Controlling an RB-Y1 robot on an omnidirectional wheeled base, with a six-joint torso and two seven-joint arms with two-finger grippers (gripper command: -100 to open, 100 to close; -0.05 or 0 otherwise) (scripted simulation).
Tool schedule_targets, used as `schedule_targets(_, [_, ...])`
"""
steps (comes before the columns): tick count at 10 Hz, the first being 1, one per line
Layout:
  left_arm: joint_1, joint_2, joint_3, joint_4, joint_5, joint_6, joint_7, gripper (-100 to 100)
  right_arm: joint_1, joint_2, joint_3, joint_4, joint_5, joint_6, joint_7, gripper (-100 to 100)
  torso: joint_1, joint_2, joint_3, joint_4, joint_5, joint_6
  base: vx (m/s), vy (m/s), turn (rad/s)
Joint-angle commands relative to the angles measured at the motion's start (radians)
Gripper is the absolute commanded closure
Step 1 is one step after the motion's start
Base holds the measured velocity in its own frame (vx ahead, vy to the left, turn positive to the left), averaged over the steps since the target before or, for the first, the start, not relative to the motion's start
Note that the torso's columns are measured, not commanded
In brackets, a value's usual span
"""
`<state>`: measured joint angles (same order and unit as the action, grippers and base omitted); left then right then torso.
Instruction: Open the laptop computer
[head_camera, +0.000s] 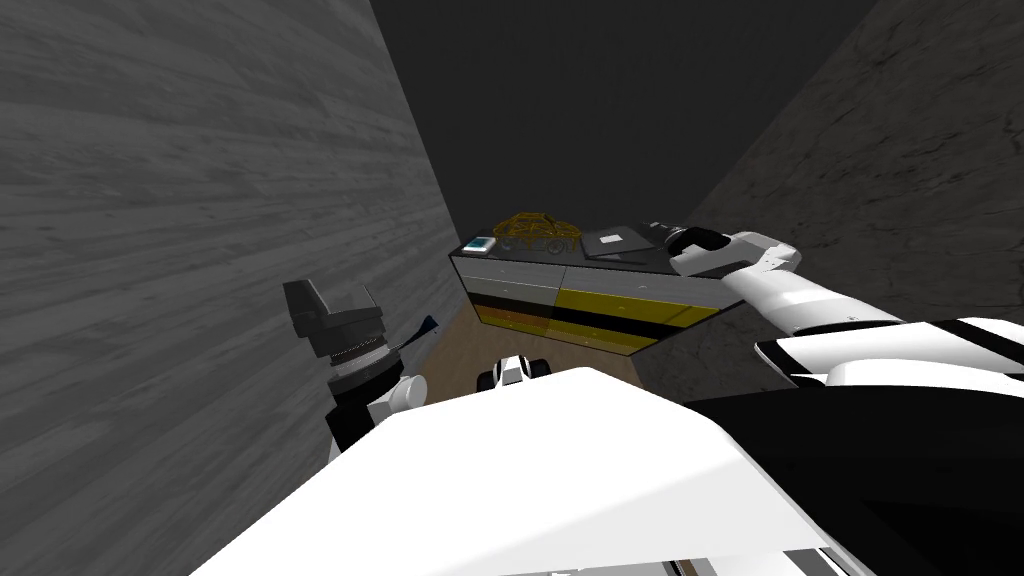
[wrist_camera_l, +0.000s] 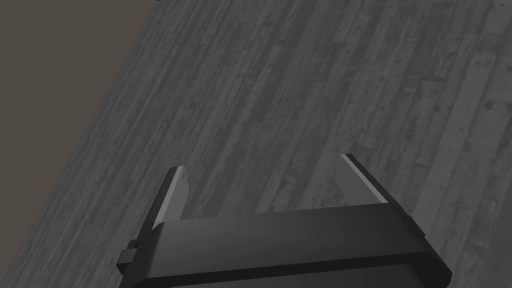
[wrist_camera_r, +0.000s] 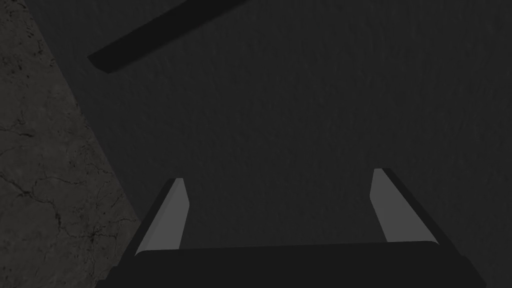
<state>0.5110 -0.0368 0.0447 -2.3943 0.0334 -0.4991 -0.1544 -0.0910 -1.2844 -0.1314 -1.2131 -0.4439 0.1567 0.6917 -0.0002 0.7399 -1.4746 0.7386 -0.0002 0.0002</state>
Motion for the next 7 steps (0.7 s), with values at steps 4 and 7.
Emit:
schedule_targets(4, [0.0, 0.0, 0.0, 0.0, 0.0, 0.0, 0.0, 0, 0.0, -0.019, 0.001, -0.007, -0.015, 0.014, -0.001, 0, 0.0, -0.003, -0.002, -0.001, 0.0, 0.0, -0.002, -0.001, 0.0])
schedule_targets(7, [0.0, 0.0, 0.0, 0.0, 0.0, 0.0, 0.0, 0, 0.0, -0.019, 0.001, -0.007, -0.015, 0.014, -0.001, 0, 0.0, -0.002, -0.001, -0.001, 0.0, 0.0, 0.0, 0.0, 0.0])
